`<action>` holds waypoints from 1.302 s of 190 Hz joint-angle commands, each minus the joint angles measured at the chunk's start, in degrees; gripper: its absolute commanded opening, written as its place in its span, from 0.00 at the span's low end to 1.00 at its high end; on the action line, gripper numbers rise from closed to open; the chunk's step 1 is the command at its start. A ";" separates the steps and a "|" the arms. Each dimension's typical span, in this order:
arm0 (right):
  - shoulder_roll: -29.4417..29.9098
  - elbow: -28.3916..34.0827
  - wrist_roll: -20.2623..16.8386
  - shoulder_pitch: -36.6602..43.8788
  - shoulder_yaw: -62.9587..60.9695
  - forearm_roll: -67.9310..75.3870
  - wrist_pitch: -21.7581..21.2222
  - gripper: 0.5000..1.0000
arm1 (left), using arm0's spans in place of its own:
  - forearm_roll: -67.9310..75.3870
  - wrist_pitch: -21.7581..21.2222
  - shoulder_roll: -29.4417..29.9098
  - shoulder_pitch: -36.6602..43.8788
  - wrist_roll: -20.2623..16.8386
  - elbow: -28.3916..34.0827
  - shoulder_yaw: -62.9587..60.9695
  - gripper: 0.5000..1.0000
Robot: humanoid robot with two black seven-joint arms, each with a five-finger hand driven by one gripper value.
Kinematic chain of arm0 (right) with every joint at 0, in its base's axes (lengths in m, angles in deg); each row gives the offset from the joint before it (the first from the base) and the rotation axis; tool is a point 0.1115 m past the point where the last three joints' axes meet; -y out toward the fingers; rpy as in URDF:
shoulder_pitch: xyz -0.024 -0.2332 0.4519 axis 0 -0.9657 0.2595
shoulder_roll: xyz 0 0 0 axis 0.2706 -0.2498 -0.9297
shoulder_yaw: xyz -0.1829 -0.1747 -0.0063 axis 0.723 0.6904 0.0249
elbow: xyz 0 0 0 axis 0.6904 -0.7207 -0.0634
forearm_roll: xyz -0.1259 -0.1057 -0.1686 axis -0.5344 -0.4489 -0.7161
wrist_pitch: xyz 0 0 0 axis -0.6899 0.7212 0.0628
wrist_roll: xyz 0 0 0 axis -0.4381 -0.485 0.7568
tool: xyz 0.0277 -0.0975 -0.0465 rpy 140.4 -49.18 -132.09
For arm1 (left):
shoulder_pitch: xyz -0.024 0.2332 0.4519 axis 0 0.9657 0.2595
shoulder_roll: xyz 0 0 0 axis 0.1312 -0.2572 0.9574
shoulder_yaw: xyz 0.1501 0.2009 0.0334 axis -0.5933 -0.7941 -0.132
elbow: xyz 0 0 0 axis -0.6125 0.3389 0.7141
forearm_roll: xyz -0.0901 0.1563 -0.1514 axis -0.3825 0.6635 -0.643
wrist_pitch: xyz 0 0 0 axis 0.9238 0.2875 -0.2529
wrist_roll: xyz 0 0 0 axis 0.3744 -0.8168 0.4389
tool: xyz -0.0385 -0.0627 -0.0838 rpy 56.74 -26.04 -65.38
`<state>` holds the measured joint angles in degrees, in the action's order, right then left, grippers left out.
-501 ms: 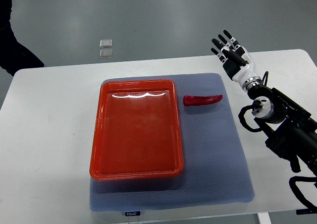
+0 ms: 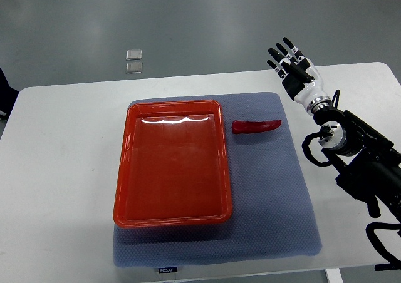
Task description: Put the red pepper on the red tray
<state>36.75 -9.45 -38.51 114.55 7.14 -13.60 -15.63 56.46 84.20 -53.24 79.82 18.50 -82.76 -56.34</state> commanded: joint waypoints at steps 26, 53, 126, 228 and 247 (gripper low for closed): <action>-0.09 0.00 0.00 -0.08 0.00 0.01 0.00 0.83 | 0.02 0.01 0.00 0.01 0.00 -0.01 0.05 1.00; -0.35 -0.08 0.00 -0.08 0.09 -0.07 0.09 0.83 | 0.02 0.01 0.00 0.01 0.00 -0.01 -0.04 1.00; -1.14 -0.35 -0.35 1.06 1.14 -0.69 1.67 0.83 | 0.02 0.01 0.00 0.01 0.00 -0.01 0.14 1.00; -1.93 0.79 -0.70 2.47 1.94 -1.30 2.29 0.83 | 0.02 0.01 0.00 0.01 0.00 -0.01 0.14 1.00; -3.60 1.94 -0.70 3.34 5.09 -4.47 2.46 0.83 | 0.02 0.01 0.00 0.01 0.00 -0.01 0.14 1.00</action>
<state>34.52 -8.46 -39.21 117.18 9.60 -15.49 -13.30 56.49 84.21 -53.24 79.82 18.50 -82.77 -56.20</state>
